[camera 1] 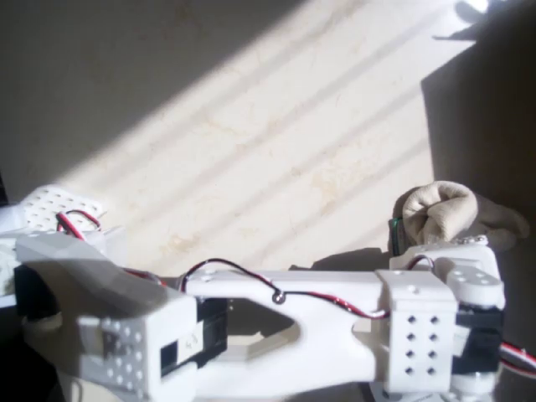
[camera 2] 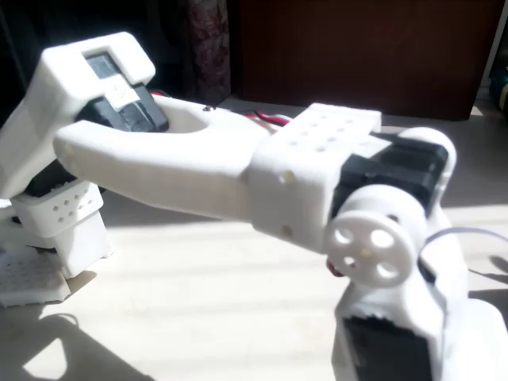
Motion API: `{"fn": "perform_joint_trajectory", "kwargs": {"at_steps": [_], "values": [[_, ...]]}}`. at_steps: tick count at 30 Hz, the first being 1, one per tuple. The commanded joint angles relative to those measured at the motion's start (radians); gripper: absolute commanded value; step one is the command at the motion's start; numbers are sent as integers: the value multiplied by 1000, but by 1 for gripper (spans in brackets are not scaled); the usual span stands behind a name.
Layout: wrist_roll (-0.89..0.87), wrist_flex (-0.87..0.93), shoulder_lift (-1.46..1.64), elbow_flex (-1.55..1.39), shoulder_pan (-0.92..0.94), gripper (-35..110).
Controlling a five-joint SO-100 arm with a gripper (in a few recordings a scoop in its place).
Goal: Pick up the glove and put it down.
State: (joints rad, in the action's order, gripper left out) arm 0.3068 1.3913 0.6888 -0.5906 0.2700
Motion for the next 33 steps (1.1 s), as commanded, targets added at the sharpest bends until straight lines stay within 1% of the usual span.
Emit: {"fn": "perform_joint_trajectory", "kwargs": {"at_steps": [1, 11, 15, 21, 26, 29, 33], "values": [[11, 20, 0, 9, 9, 0], [9, 18, 15, 23, 6, 0], [11, 21, 71, 15, 6, 1], [11, 25, 121, 11, 2, 14], [11, 91, 123, 23, 6, 25], [11, 115, 126, 23, 6, 28], [11, 130, 186, 23, -2, 28]]}}
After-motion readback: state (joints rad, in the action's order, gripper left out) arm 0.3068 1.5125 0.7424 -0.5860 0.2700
